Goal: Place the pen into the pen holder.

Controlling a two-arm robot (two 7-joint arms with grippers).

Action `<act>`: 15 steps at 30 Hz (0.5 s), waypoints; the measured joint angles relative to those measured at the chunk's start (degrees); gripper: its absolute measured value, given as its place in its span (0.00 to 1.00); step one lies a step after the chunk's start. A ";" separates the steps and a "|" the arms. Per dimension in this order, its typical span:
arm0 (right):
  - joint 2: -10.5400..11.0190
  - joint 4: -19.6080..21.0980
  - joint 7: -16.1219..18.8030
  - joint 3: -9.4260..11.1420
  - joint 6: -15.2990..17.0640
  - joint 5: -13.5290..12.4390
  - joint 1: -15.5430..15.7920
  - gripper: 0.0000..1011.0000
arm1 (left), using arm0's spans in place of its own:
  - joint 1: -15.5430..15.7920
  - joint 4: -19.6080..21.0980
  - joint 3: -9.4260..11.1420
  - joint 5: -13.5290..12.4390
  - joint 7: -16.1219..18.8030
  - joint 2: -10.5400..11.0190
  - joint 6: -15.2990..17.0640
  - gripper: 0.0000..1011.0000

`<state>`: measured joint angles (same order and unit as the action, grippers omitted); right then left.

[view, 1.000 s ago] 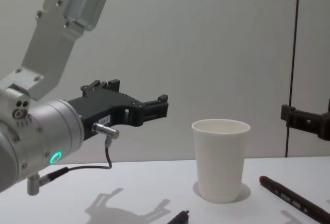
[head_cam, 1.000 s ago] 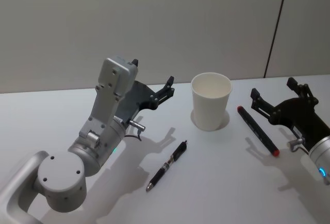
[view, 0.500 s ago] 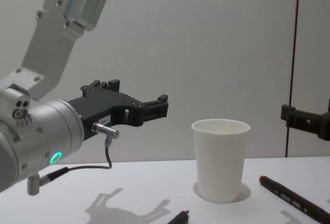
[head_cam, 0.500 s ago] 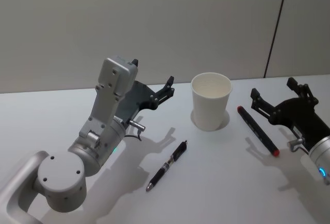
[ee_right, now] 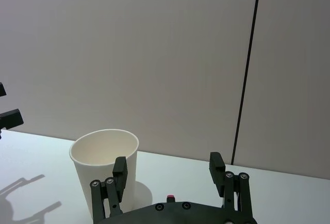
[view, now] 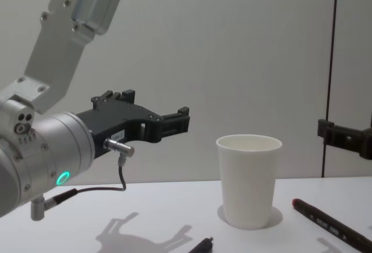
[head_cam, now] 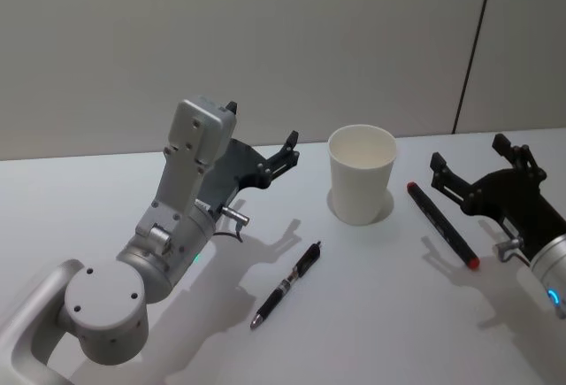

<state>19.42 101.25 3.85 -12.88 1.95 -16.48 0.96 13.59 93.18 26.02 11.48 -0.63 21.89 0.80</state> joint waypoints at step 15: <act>1.76 3.32 -3.33 1.00 1.27 -1.77 4.01 0.99 | 0.00 0.00 0.00 0.00 0.00 0.00 0.00 0.99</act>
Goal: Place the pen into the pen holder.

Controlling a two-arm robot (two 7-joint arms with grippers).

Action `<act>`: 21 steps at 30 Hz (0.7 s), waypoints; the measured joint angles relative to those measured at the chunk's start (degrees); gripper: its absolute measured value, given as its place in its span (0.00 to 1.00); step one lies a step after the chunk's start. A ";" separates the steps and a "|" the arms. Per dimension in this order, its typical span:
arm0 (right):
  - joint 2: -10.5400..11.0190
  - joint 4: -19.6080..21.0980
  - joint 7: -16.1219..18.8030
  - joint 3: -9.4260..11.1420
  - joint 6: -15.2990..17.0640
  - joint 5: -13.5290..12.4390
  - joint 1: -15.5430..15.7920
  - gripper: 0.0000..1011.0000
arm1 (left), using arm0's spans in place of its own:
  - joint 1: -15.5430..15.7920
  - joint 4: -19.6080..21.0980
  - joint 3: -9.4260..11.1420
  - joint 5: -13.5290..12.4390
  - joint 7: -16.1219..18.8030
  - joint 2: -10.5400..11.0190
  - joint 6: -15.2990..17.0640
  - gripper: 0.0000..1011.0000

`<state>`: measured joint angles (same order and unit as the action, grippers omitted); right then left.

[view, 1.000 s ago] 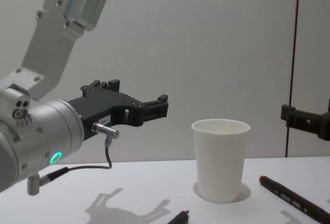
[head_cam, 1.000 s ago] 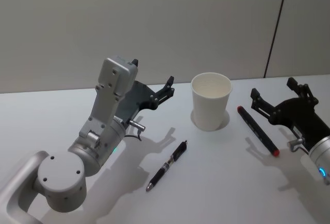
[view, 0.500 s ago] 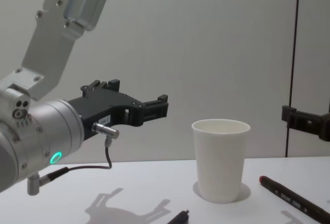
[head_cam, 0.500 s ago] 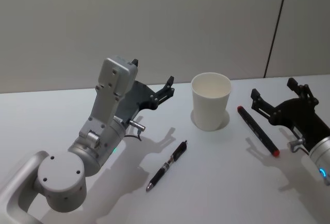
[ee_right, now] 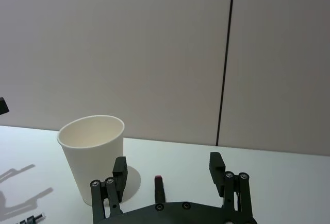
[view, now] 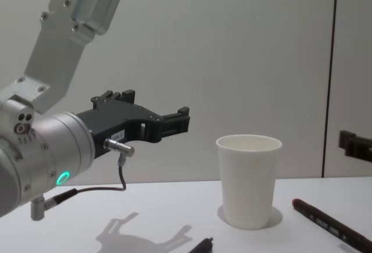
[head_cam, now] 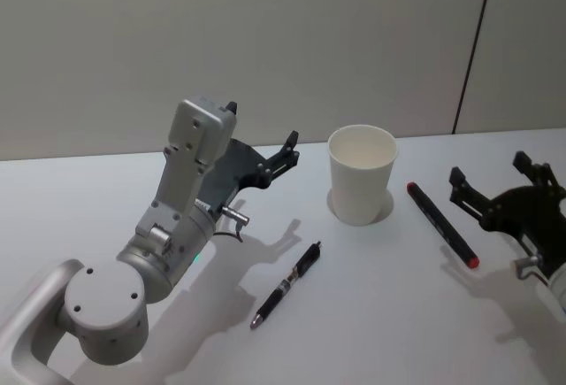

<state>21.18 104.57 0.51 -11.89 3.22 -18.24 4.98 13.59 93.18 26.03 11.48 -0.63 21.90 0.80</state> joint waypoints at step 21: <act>-0.38 0.77 -4.65 1.39 10.72 -1.40 -1.22 0.99 | 0.00 0.00 0.00 0.00 0.00 0.00 0.00 0.99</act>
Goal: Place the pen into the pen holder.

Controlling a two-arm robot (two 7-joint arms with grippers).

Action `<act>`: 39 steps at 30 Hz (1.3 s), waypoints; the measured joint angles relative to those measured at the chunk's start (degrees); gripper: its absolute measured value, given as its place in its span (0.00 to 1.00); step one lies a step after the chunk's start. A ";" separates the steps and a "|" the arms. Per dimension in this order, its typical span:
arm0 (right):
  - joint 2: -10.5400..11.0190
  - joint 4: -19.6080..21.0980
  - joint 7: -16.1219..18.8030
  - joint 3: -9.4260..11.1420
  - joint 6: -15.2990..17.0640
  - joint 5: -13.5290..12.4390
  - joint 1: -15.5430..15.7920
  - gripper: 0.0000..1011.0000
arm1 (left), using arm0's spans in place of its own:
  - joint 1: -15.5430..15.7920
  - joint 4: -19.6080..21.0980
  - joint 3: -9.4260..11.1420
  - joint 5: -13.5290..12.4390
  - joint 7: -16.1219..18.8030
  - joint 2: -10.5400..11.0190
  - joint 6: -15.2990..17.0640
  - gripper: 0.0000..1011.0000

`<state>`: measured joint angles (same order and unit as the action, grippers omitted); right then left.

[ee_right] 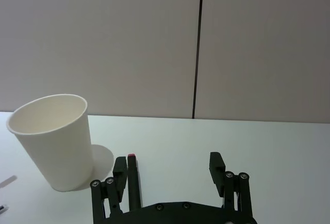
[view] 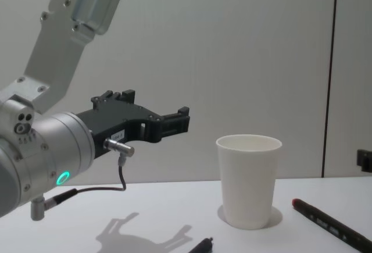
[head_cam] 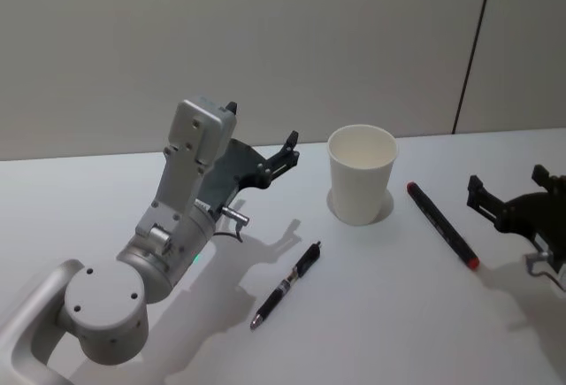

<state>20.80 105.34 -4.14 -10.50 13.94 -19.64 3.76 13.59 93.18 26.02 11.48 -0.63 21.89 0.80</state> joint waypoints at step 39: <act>-10.41 -12.03 0.80 -3.75 23.07 6.78 -15.34 0.99 | 0.00 0.00 0.00 0.00 0.01 0.00 0.00 0.99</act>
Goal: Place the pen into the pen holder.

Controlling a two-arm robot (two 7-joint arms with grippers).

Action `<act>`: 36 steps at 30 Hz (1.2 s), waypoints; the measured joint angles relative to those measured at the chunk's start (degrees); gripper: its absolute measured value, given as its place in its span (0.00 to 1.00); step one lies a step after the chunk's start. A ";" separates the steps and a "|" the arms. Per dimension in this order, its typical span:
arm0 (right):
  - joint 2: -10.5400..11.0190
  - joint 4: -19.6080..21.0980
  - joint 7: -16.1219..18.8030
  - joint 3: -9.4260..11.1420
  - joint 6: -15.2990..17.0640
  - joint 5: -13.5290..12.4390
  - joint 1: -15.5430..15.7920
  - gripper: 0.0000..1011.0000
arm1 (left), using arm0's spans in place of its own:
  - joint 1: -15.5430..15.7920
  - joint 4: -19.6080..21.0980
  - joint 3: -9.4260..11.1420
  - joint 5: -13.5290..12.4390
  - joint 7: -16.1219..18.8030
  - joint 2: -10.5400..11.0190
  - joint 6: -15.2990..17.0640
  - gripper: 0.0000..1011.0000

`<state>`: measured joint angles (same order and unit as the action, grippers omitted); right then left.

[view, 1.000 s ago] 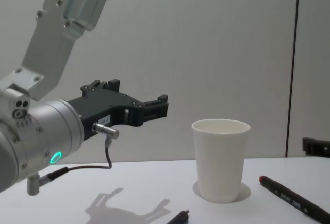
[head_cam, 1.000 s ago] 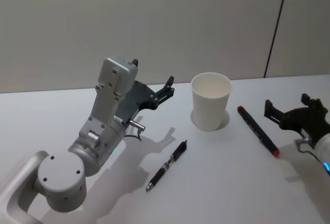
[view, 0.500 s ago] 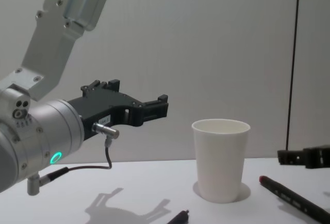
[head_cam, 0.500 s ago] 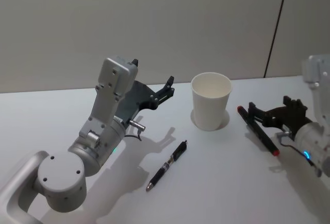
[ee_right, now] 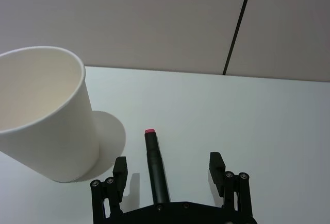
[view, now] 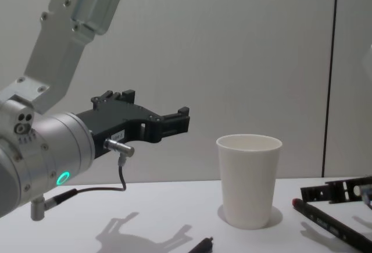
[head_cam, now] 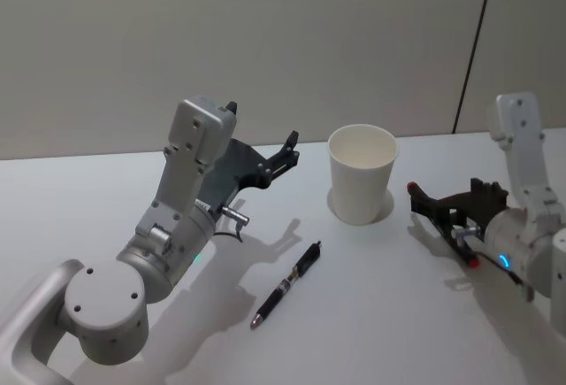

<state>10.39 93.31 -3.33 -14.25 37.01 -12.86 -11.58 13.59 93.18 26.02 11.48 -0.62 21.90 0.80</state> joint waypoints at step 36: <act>-2.98 -2.90 -1.93 -0.81 3.98 1.74 -0.30 0.99 | 0.00 0.00 0.00 0.00 0.00 0.00 0.00 0.99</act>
<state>7.41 90.41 -5.27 -15.06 40.98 -11.12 -11.87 13.59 93.18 26.02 11.48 -0.62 21.89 0.80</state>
